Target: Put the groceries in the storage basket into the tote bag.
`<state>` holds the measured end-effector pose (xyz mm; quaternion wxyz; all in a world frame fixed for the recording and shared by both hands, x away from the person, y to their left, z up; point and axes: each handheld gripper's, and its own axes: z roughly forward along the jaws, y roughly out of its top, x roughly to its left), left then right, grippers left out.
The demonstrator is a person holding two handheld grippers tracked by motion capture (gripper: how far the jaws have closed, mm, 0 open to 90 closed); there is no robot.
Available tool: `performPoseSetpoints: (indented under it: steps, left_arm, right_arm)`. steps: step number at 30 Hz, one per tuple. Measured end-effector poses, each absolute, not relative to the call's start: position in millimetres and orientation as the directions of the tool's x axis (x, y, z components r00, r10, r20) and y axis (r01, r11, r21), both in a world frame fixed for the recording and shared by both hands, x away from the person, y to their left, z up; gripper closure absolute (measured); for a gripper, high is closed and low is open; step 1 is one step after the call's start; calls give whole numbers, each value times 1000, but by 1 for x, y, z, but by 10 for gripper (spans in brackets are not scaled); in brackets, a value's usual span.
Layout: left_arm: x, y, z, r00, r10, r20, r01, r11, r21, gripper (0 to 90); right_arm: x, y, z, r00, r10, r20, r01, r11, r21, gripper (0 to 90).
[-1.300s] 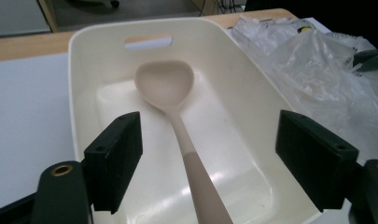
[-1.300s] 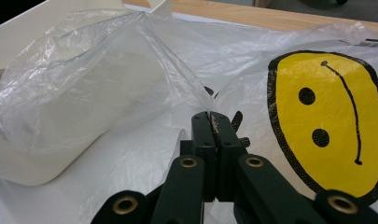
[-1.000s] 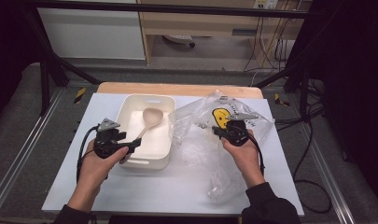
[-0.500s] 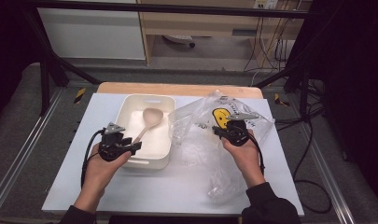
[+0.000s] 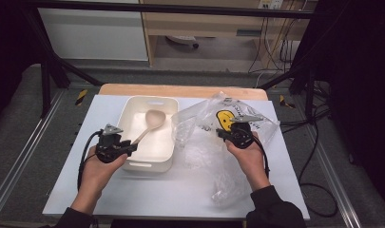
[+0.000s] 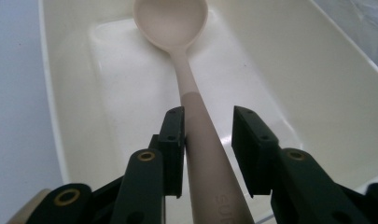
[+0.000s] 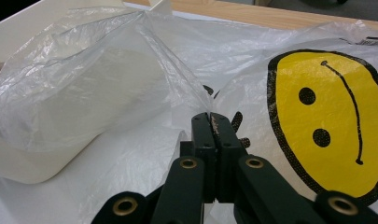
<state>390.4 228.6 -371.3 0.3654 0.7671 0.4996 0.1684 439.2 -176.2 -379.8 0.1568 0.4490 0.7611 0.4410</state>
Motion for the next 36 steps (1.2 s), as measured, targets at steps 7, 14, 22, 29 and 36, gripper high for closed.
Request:
performPoseSetpoints:
  steps: [7,14,22,29,36]
  left_arm:
    - [394,231,-379,440,886,-144,675,-221,704,646]
    - [398,230,-381,452,881,-142,690,-244,681,625]
    - [400,227,-382,453,883,-123,703,-268,659,661]
    - [398,232,-382,458,882,-113,688,-271,674,685]
    - [388,236,-369,466,879,-101,645,-260,719,686]
  right_arm:
    - [439,-176,-380,-547,822,160,548,206,811,900]
    - [439,-176,-381,-548,821,162,548,206,810,900]
    - [439,-176,-381,-549,820,162,550,209,809,900]
    - [440,-176,-381,-549,820,162,549,208,810,900]
    - [439,-176,-381,-552,818,164,549,209,809,900]
